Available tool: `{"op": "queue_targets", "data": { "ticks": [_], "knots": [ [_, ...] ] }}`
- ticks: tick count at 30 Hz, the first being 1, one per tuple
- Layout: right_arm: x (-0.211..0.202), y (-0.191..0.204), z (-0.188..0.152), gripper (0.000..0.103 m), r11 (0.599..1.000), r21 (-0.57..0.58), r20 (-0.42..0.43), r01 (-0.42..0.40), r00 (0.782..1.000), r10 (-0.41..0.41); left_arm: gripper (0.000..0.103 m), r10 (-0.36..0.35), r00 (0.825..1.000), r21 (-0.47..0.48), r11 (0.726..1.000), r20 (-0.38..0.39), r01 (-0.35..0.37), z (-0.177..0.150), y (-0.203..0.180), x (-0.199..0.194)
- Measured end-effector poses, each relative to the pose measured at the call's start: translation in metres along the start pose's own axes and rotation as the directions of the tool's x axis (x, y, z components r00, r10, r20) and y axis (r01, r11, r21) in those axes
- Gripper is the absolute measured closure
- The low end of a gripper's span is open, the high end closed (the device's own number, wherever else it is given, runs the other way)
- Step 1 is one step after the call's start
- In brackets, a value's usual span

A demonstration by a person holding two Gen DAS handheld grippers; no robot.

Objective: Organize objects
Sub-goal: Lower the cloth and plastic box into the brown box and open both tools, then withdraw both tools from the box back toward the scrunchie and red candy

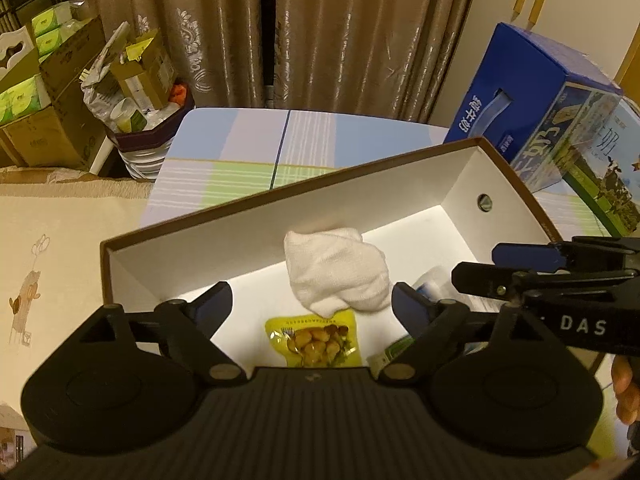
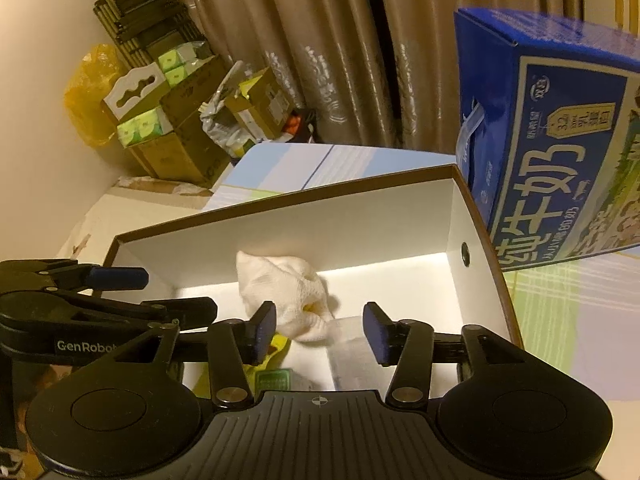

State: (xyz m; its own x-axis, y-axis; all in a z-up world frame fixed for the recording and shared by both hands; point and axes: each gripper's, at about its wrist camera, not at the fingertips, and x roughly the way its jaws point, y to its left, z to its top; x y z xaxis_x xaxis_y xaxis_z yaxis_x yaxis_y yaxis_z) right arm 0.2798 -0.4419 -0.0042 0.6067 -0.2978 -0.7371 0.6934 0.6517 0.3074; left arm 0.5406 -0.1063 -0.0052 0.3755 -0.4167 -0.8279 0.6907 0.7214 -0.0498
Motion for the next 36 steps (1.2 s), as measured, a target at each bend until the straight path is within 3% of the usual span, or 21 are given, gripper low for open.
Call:
{"op": "queue_targets", "data": {
  "ticks": [13, 26, 36],
  "knots": [
    [-0.058, 0.009, -0.031, 0.051, 1.0, -0.017, 0.025, 0.017, 1.0, -0.017, 0.014, -0.017, 0.999, -0.009, 1.0, 0.033, 0.018, -0.029, -0.016, -0.055],
    [-0.117, 0.022, -0.077, 0.05, 1.0, 0.007, 0.062, 0.004, 0.998, -0.004, 0.014, -0.031, 0.998, -0.008, 0.999, 0.058, 0.032, -0.082, -0.046, -0.115],
    [-0.153, 0.029, -0.116, 0.05, 1.0, 0.013, 0.067, -0.007, 0.998, 0.006, 0.014, -0.041, 0.998, -0.065, 0.997, 0.058, 0.045, -0.128, -0.06, -0.147]
  ]
}}
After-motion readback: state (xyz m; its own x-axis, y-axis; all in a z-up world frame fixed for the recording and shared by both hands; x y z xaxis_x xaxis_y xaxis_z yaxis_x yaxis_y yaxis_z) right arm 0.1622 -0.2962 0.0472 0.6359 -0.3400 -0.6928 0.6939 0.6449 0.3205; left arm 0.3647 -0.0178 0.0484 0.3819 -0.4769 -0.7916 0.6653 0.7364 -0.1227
